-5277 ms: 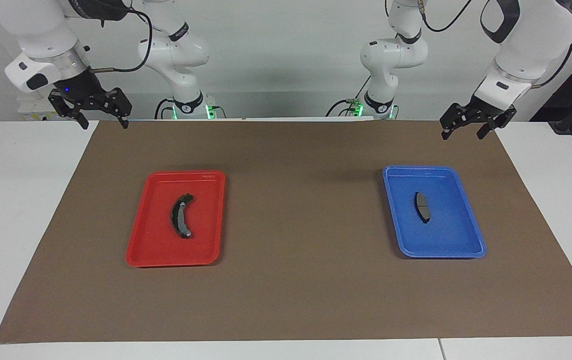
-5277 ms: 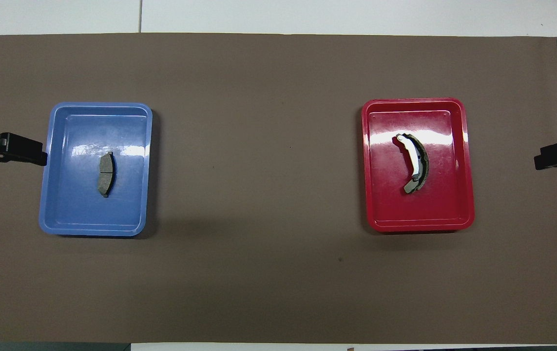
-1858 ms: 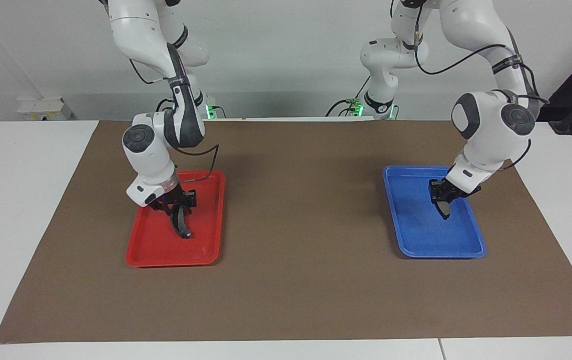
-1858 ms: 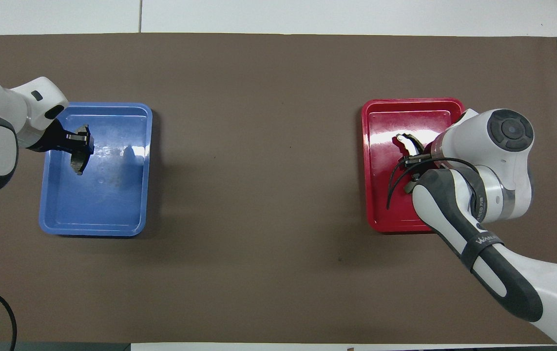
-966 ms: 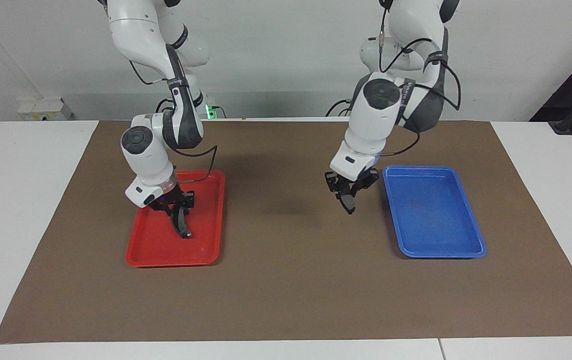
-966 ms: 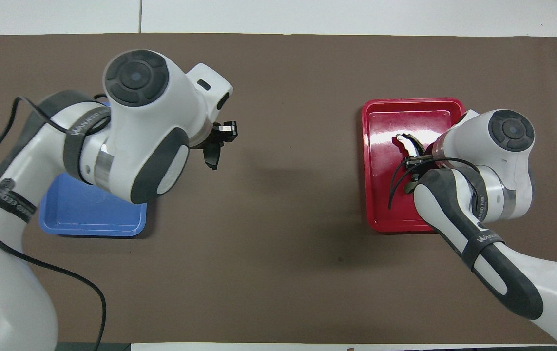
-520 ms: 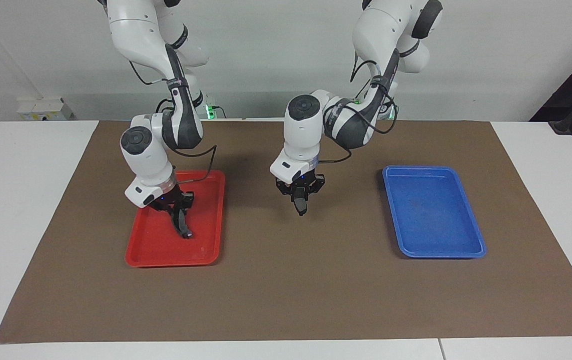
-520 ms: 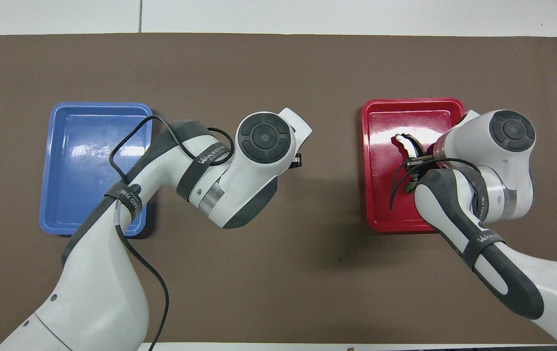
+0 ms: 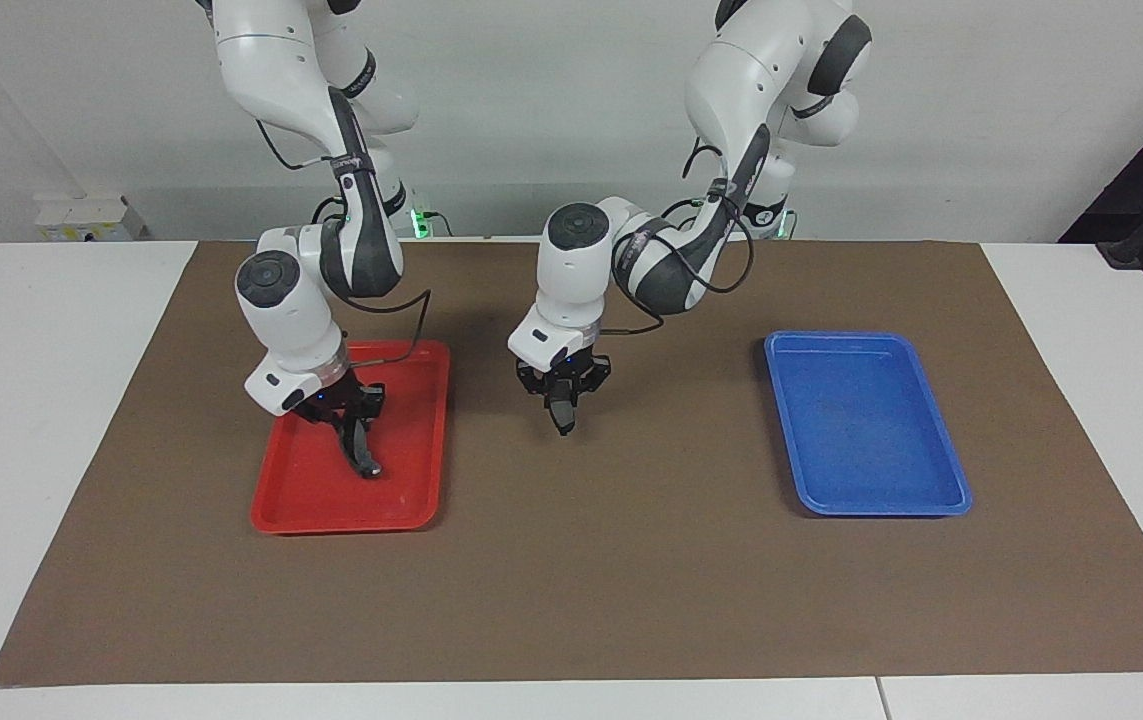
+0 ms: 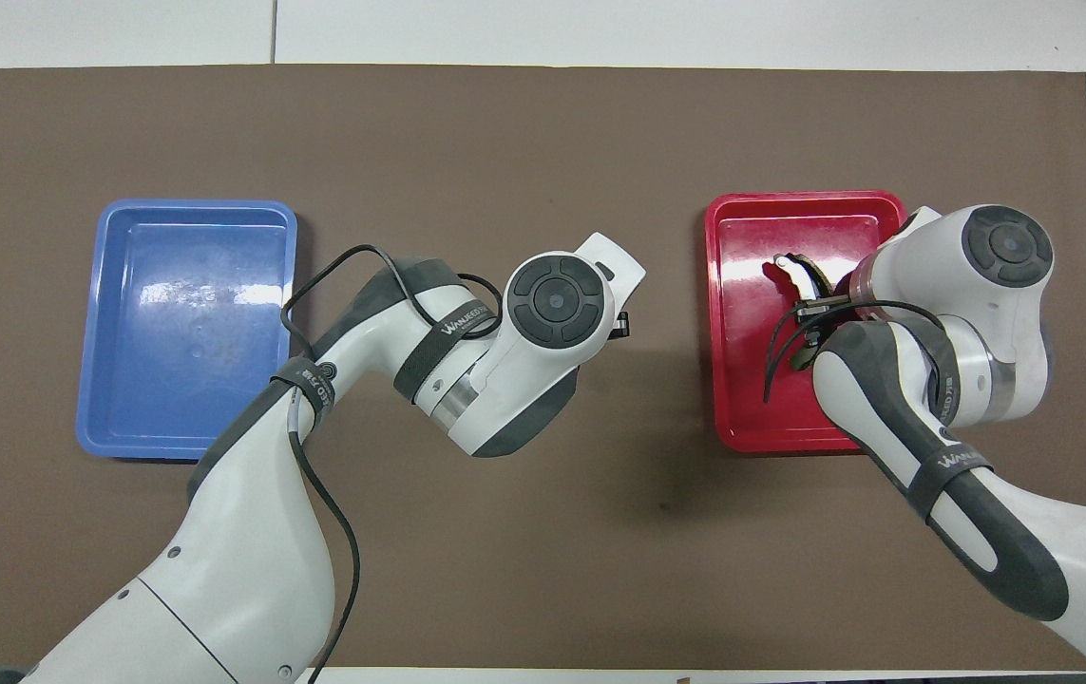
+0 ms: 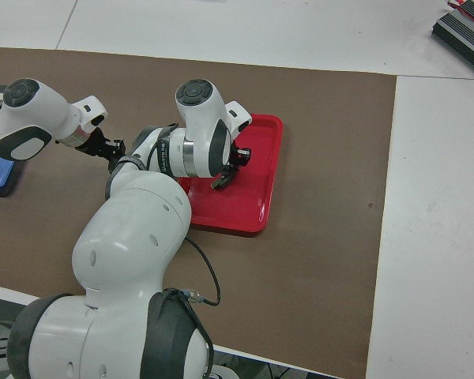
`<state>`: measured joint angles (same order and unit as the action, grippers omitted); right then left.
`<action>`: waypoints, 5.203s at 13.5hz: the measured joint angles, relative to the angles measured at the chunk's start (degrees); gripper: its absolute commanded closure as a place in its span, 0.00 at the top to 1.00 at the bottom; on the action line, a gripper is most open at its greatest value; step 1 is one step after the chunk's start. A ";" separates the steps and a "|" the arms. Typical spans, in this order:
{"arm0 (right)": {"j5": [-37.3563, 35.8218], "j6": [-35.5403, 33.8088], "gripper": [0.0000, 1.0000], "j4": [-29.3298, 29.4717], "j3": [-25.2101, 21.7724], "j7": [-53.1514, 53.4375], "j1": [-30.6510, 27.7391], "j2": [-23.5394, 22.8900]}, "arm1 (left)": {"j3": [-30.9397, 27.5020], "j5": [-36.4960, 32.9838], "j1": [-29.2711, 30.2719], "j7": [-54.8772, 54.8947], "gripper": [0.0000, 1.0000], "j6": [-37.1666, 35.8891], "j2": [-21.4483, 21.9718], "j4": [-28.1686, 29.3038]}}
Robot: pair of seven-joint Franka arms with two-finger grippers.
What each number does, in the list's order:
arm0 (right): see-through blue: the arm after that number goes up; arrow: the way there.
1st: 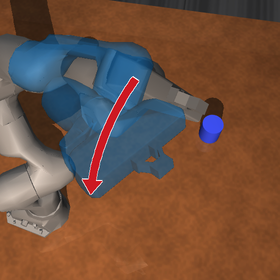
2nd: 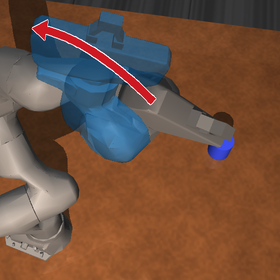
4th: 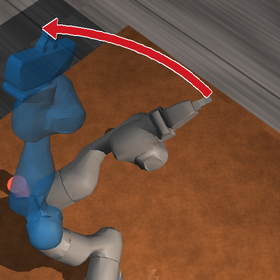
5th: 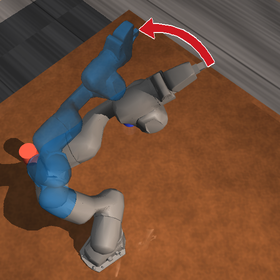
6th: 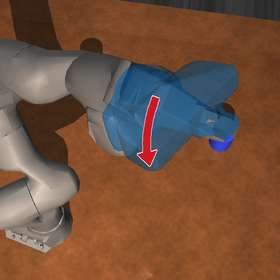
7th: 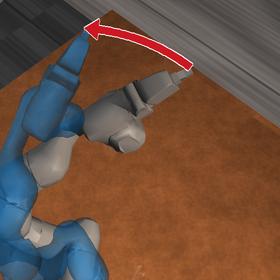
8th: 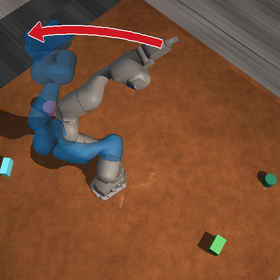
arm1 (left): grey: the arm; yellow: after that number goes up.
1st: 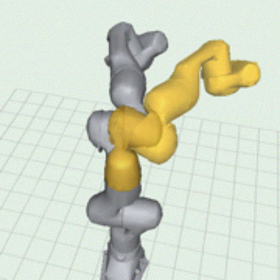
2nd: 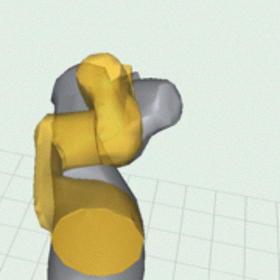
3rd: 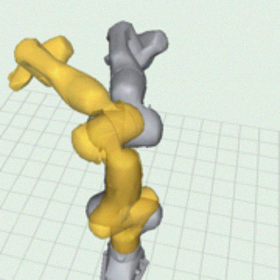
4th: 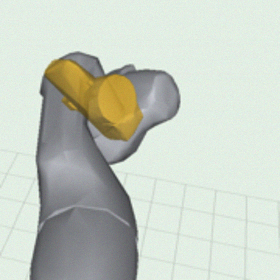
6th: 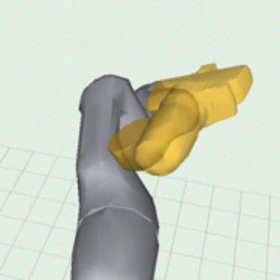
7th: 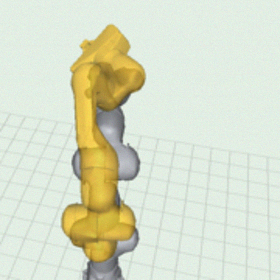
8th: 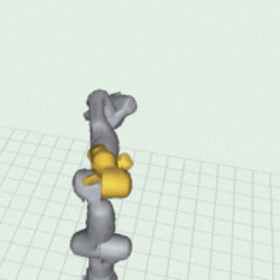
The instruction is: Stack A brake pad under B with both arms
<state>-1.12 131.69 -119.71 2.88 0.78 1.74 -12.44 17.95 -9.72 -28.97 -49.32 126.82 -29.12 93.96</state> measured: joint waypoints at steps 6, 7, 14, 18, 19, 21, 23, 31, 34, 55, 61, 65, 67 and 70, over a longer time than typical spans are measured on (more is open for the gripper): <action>-0.03 -9.59 0.00 7.75 -0.18 -1.31 -0.08 0.71 | -0.02 -1.77 -3.81 -2.09 0.01 0.86 -2.78 0.47; -0.03 -10.21 0.00 8.14 -0.18 -1.35 -0.08 0.80 | -0.01 -2.10 -4.03 -2.47 0.01 1.84 -3.32 0.72; -0.08 -11.25 0.00 8.69 -0.18 -1.40 -0.08 0.81 | -0.59 -2.23 -3.97 -2.68 0.61 3.22 -3.47 1.13; -0.08 -13.34 0.00 10.34 -0.18 -1.40 -0.08 0.82 | -2.59 -2.23 -3.44 -2.65 1.00 0.56 -3.22 -0.82; -0.08 -13.55 0.00 10.63 -0.17 -1.40 -0.08 0.82 | -2.77 -2.23 -3.31 -2.64 1.00 -1.20 -2.83 -1.74; -0.06 -13.88 0.00 10.94 -0.06 -1.40 -0.07 0.81 | -2.87 -2.23 -2.83 -2.49 1.00 -5.45 -1.10 -3.35; -0.01 -15.91 0.00 11.95 0.40 -1.36 0.08 0.80 | -3.02 -1.79 -1.58 -0.08 1.00 -11.10 1.89 -4.69; 0.02 -18.48 0.00 14.91 13.40 17.85 1.81 0.36 | -12.89 5.67 8.30 27.23 1.00 -26.62 17.32 -4.93; 0.01 -16.23 0.00 14.93 16.47 22.21 4.22 -0.61 | -18.44 6.95 11.67 37.77 1.00 -28.88 21.99 -4.27; -4.59 -6.98 0.01 12.25 17.82 29.93 9.90 -10.36 | -25.30 7.99 16.36 47.17 1.00 -29.29 30.21 3.64; -4.59 -6.89 0.72 11.72 17.86 29.94 9.90 -10.11 | -18.94 8.05 21.08 47.02 1.00 -28.27 30.25 3.48; -4.59 -6.89 1.00 11.97 17.95 29.96 9.90 -9.50 | -16.15 8.06 24.34 47.03 1.00 -30.92 30.40 1.14; -4.59 -7.35 1.00 13.03 17.90 29.96 9.75 -8.11 | -16.57 8.06 24.37 47.11 1.00 -32.36 30.48 0.68; -4.60 -12.69 1.00 16.35 16.89 29.96 8.87 -4.60 | -16.59 8.06 24.34 47.11 1.00 -32.44 30.48 0.69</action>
<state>-5.71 119.00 -103.36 19.77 30.74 10.61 -17.05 1.36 -1.66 -4.63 -2.21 94.39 1.36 94.64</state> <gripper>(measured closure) 0.000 0.000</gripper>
